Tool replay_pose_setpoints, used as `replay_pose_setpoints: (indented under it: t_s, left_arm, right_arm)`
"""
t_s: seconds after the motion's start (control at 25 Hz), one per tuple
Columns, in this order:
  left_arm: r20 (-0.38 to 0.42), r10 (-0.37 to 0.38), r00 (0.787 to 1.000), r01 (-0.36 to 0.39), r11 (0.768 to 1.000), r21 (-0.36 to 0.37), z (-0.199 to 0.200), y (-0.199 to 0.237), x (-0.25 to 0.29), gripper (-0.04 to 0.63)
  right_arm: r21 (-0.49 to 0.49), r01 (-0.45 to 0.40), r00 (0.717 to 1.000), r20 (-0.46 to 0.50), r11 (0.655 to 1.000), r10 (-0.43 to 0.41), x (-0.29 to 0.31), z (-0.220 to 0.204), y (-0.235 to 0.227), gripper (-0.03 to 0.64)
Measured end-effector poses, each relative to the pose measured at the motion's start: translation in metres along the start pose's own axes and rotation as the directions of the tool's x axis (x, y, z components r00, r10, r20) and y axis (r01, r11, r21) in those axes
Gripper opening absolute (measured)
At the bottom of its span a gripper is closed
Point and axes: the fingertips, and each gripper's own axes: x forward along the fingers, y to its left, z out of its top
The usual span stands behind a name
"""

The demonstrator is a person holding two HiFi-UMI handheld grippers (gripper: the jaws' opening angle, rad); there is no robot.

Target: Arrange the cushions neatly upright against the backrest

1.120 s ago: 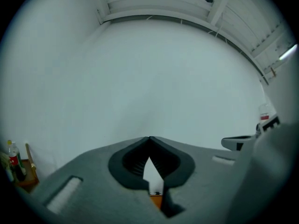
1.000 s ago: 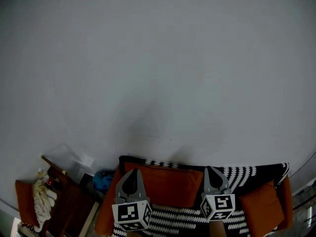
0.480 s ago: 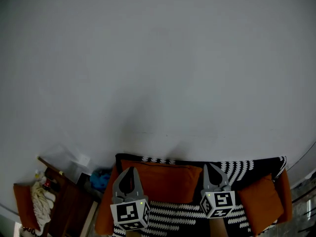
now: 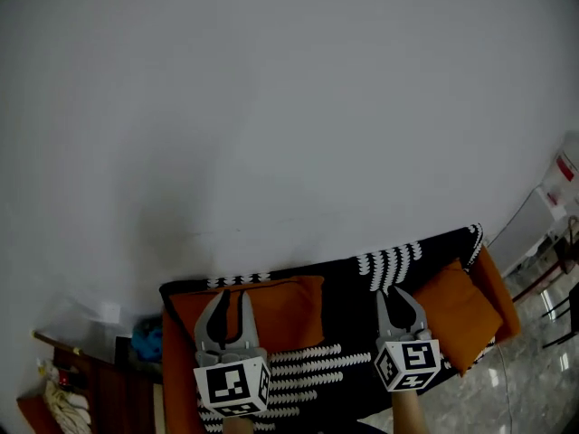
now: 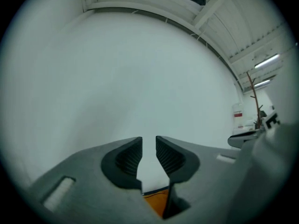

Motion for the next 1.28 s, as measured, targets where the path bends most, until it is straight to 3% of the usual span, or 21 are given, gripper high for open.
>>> replay_pose_setpoints:
  t_s: [0.2, 0.56, 0.84, 1.28]
  left_arm:
    - [-0.014, -0.205, 0.979, 0.205, 0.979, -0.002, -0.011, -0.08, 0.033, 0.152]
    - [-0.058, -0.439, 0.897, 0.441, 0.897, 0.018, -0.03, -0.242, 0.065, 0.204]
    - [-0.091, -0.488, 0.868, 0.492, 0.87, 0.026, -0.047, -0.378, 0.087, 0.206]
    - [-0.15, -0.515, 0.844, 0.525, 0.851, 0.03, -0.081, -0.573, 0.144, 0.206]
  right_arm:
    - [0.005, 0.212, 0.976, -0.041, 0.977, -0.212, -0.057, -0.017, -0.082, 0.151]
    - [0.04, 0.475, 0.88, -0.052, 0.879, -0.473, -0.157, -0.035, -0.231, 0.204]
    - [0.083, 0.568, 0.823, -0.085, 0.819, -0.562, -0.208, -0.062, -0.364, 0.222]
    - [0.11, 0.597, 0.799, -0.172, 0.795, -0.576, -0.236, -0.122, -0.557, 0.236]
